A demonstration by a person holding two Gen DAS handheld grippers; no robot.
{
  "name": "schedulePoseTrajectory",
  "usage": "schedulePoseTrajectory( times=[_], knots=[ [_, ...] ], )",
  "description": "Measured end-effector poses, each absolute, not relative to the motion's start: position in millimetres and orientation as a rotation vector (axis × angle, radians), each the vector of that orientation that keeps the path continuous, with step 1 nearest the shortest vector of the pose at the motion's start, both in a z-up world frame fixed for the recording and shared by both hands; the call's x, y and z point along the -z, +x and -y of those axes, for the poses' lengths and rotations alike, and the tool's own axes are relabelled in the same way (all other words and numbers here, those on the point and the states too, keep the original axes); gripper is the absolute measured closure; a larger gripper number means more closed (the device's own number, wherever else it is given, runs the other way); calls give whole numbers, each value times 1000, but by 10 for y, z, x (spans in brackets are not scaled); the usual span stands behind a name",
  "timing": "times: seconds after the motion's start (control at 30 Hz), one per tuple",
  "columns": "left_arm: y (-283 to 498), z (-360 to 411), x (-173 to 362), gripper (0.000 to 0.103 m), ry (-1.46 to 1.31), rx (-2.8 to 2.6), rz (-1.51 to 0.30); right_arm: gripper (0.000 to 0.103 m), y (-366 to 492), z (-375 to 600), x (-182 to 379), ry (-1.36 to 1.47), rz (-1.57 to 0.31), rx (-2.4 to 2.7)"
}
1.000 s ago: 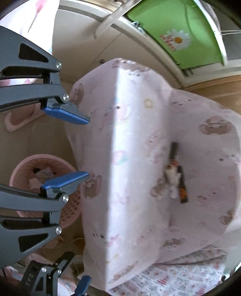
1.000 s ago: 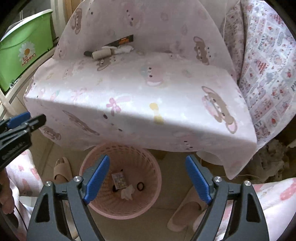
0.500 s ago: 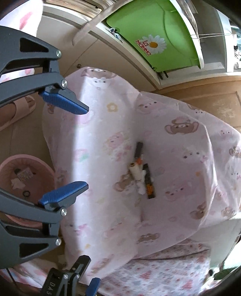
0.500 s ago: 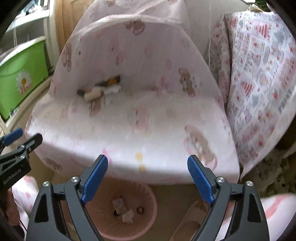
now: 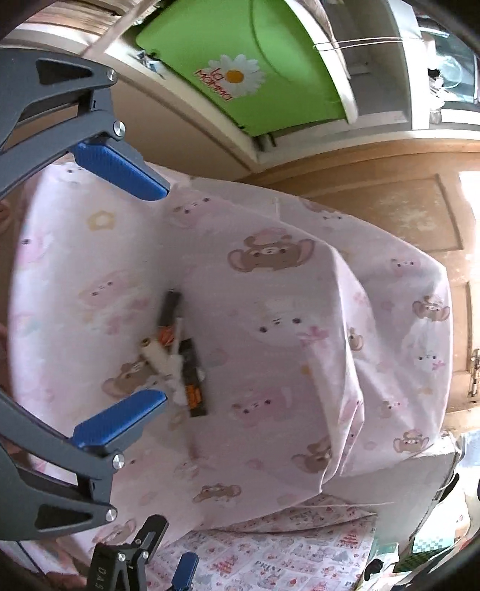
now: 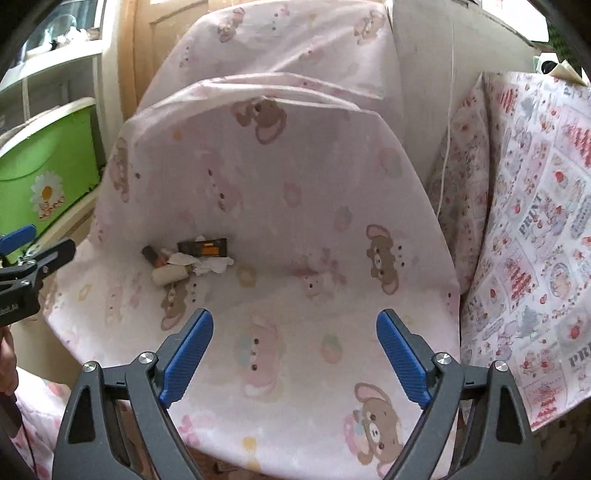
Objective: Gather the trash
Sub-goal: 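Raise both tools back toward the remaining items on the chair seat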
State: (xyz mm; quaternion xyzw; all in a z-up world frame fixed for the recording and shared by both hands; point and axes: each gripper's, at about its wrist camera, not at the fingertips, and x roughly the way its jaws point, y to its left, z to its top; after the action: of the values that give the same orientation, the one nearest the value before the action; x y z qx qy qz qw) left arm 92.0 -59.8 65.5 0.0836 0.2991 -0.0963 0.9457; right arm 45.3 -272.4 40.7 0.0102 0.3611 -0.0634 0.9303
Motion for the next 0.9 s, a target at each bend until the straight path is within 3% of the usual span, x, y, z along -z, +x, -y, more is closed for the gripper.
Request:
schedulePoseTrajectory(
  times=[0.47, 0.53, 0.63, 0.7, 0.83, 0.9],
  knots=[
    [1274, 695, 17, 1, 143, 226, -748, 12, 612, 2692, 20, -12, -815, 136],
    [1369, 719, 86, 5, 121, 215, -806, 12, 633, 2674, 39, -7, -814, 130],
    [1475, 760, 145, 21, 94, 249, -856, 13, 657, 2652, 56, 3, -810, 140],
    [1548, 792, 170, 34, 45, 307, -888, 18, 670, 2642, 56, 8, -812, 139],
    [1701, 893, 262, 36, 24, 311, -934, 34, 689, 2623, 79, 1, -823, 131],
    [1741, 975, 310, 37, 50, 328, -932, 48, 703, 2615, 99, -8, -838, 129]
  ],
)
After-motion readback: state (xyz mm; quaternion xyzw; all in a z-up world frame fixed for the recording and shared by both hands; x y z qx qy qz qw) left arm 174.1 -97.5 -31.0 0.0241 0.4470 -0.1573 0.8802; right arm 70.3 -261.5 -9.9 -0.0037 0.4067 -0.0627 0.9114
